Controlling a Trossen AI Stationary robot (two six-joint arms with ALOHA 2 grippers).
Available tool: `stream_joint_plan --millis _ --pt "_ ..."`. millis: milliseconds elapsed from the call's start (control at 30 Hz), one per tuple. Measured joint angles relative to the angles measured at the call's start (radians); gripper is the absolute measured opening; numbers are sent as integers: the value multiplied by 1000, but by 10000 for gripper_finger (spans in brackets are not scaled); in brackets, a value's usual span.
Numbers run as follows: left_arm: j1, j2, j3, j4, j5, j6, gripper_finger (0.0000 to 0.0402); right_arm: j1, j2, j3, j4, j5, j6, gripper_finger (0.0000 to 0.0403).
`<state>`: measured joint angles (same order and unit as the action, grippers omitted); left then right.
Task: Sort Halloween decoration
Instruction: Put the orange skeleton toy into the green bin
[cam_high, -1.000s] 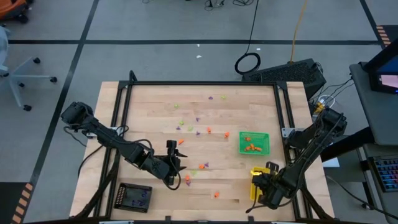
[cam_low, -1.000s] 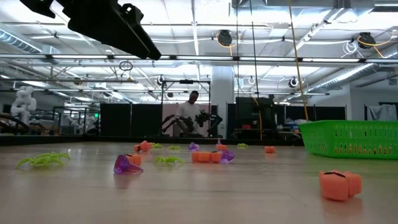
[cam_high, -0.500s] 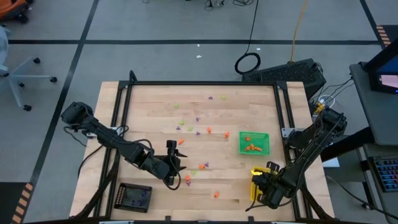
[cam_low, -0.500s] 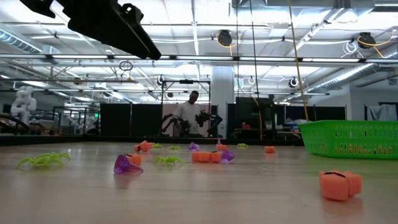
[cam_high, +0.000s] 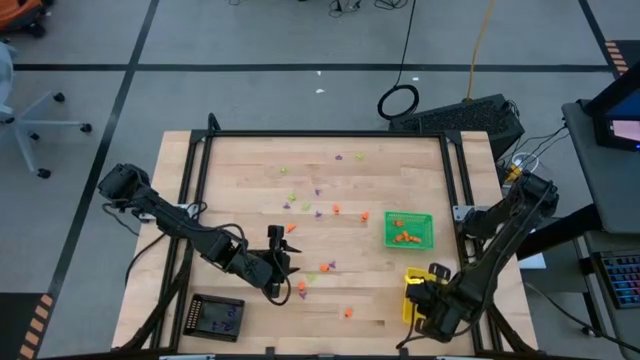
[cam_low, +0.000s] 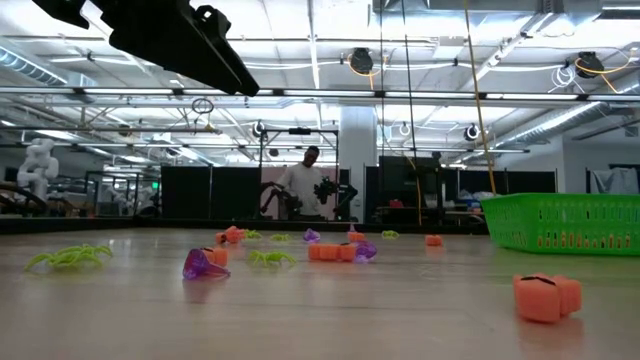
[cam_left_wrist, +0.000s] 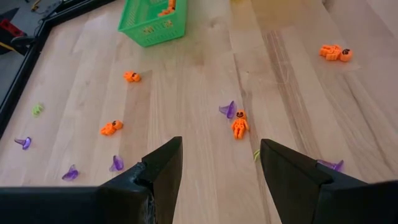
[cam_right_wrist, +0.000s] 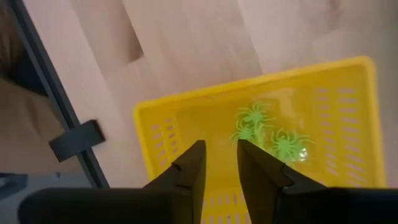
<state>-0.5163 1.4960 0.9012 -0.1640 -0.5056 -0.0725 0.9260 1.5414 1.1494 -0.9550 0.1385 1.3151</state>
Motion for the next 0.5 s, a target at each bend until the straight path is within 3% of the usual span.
stream_joint_plan --millis 133,300,500 --pt "0 0 0 0 0 -1 212 0 0 47 -31 95 -52 70" --pt "0 0 0 0 0 -1 212 -11 0 81 -30 287 -168 69" --pt "0 0 0 0 0 -1 212 -85 0 90 -25 465 -302 69"
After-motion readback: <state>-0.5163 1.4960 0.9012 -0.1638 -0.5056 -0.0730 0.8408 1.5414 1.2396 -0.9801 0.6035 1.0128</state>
